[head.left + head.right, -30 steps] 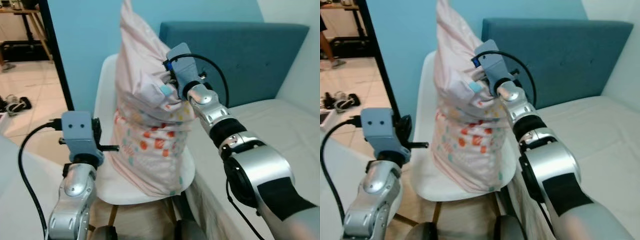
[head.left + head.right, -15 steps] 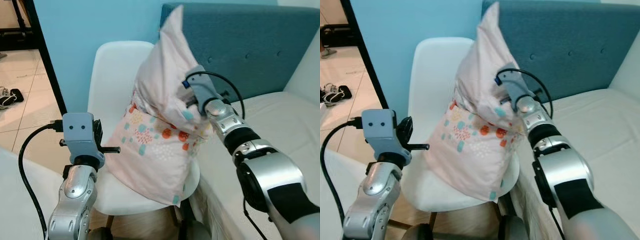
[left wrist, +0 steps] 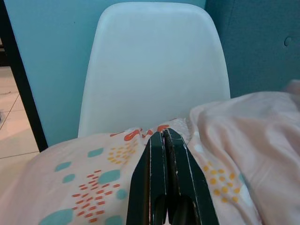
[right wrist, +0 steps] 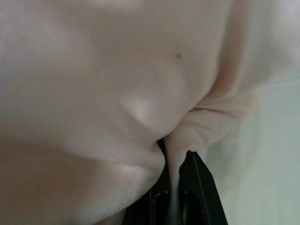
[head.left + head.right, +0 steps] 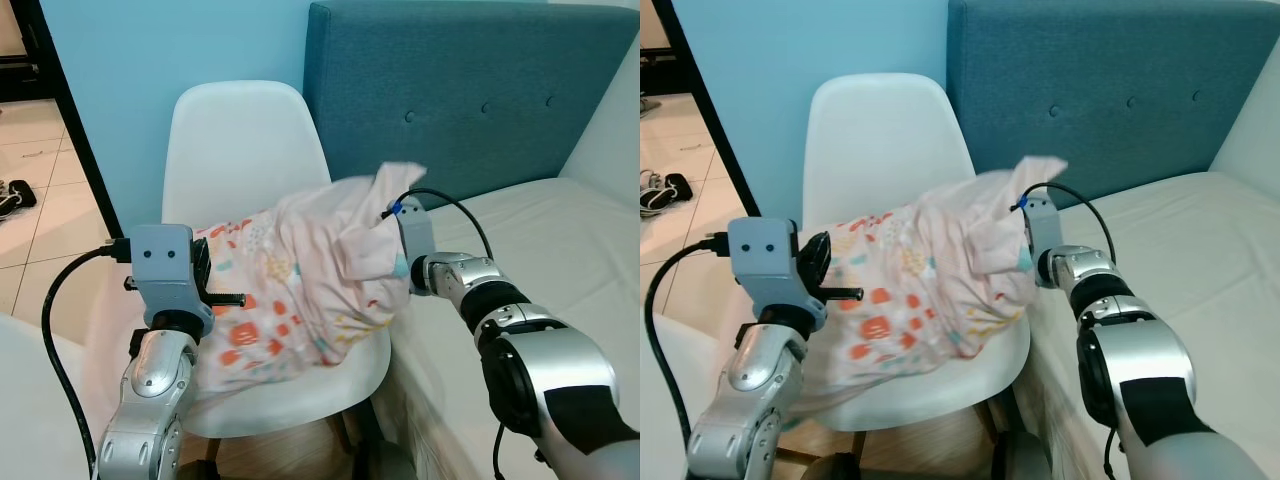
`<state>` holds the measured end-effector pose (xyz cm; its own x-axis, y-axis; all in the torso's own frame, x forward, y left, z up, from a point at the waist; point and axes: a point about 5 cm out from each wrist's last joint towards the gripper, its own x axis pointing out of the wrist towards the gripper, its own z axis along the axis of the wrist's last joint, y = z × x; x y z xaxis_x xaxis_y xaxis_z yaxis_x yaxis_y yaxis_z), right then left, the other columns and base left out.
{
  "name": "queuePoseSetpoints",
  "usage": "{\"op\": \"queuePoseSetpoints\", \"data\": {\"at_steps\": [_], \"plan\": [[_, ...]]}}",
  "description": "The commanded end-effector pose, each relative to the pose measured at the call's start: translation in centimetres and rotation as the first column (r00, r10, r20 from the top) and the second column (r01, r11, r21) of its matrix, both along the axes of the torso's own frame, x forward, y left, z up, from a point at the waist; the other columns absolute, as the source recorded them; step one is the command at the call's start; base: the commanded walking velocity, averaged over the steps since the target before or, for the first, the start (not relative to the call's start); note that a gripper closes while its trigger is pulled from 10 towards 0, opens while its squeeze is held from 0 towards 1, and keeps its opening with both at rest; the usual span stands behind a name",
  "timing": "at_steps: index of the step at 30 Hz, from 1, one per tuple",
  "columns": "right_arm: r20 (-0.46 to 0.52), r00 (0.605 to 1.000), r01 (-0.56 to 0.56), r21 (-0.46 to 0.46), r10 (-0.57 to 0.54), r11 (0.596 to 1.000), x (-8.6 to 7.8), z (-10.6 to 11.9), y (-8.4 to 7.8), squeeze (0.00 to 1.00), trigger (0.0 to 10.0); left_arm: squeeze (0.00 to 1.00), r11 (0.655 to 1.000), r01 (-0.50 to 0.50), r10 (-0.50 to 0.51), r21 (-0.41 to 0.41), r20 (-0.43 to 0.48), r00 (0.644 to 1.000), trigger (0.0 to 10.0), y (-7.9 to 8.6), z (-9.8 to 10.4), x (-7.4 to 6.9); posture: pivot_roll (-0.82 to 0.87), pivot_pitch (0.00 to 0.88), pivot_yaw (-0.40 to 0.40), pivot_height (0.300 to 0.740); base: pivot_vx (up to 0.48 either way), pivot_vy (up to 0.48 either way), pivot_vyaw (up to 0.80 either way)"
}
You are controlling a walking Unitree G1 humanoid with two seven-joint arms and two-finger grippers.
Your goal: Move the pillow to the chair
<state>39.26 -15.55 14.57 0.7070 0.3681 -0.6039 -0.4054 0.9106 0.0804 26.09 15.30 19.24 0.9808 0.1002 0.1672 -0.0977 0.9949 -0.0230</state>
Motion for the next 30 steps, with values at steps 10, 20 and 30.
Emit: {"op": "queuePoseSetpoints", "data": {"at_steps": [10,20,30], "plan": [[0.090,0.996,0.023,-0.499,0.025,0.867,-0.4,-1.3,-4.5,1.00,10.0,0.00,1.000,-0.011,0.011,-0.004,-0.018,1.000,10.0,-0.1,-0.4,0.1,0.05,0.000,-0.118,0.570,0.000,0.000,0.00],[0.084,0.995,0.098,-0.616,-0.058,0.782,-1.2,0.2,-10.1,1.00,10.0,0.00,1.000,-0.022,0.022,-0.006,-0.019,1.000,10.0,0.1,-0.5,0.1,0.03,0.000,-0.124,0.570,0.000,0.000,0.00],[0.381,0.922,0.234,-0.408,-0.069,0.883,0.5,6.5,-11.1,1.00,10.0,0.00,0.999,-0.043,0.043,0.006,-0.022,0.999,10.0,0.6,-0.6,0.4,0.02,0.000,-0.120,0.570,0.000,0.000,0.00]]}}
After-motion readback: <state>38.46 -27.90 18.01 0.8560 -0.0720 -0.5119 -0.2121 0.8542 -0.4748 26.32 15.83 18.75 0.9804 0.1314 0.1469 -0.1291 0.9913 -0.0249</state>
